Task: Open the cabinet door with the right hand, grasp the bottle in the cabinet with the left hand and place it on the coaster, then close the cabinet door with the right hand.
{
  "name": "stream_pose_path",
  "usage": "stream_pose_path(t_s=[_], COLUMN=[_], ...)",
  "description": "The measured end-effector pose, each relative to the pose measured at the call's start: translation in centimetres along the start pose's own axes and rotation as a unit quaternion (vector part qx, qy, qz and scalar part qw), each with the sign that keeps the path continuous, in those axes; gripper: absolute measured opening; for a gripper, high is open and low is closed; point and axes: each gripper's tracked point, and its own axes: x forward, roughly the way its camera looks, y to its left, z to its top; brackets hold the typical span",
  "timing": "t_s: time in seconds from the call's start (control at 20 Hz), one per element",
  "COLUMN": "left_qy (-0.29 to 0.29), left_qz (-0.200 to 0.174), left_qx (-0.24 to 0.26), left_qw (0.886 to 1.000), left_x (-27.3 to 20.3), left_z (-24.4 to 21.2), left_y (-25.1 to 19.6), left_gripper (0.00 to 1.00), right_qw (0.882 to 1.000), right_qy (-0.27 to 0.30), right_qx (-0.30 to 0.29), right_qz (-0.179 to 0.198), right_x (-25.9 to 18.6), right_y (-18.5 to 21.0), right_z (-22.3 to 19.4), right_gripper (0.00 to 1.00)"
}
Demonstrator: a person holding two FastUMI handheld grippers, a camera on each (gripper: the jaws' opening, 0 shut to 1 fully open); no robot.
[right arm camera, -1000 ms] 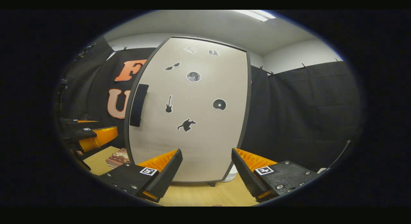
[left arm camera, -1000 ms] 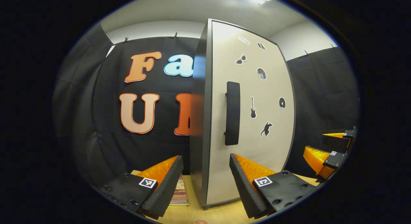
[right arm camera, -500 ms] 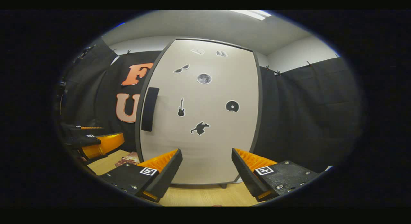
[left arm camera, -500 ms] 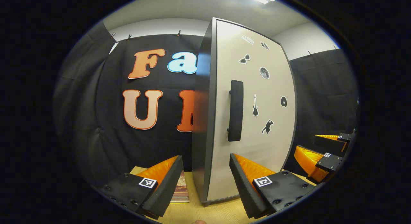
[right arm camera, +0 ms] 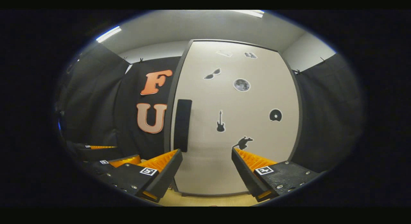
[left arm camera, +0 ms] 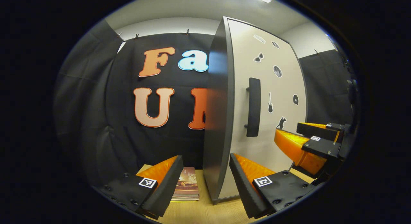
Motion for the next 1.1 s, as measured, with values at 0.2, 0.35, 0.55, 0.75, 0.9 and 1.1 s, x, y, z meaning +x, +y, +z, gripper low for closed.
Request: stream_pose_path(t_s=[0.2,0.35,0.55,0.75,0.9,1.1], left_qy=[-0.005,-0.005,0.005,0.011,0.01,0.018], left_qz=[0.023,0.025,0.016,0.015,0.016,0.008], left_qx=[0.017,0.033,0.025,0.021,0.027,0.026], left_qw=[1.0,0.999,1.0,1.0,0.999,0.999], left_x=[0.0,0.3,0.6,0.6,0.5,0.4], left_z=[0.1,-0.1,-0.7,-1.1,-1.0,-1.4], left_y=[2.4,3.1,3.4,4.2,4.8,5.1], left_gripper=[0.94,0.94,0.95,0.95,0.94,0.95], right_qw=[1.0,1.0,1.0,1.0,1.0,0.999], right_qy=[-0.008,-0.011,-0.013,0.004,0.001,-0.007], right_qx=[0.006,0.014,0.024,0.031,0.029,0.051], right_qz=[0.012,0.012,0.004,-0.001,-0.011,-0.015], right_x=[3.3,5.0,6.2,7.0,7.3,7.1], right_y=[2.3,3.3,3.9,4.2,4.1,4.0], right_z=[1.3,1.5,1.5,0.5,0.3,0.3], right_gripper=[0.95,0.94,0.89,0.75,0.56,0.31])
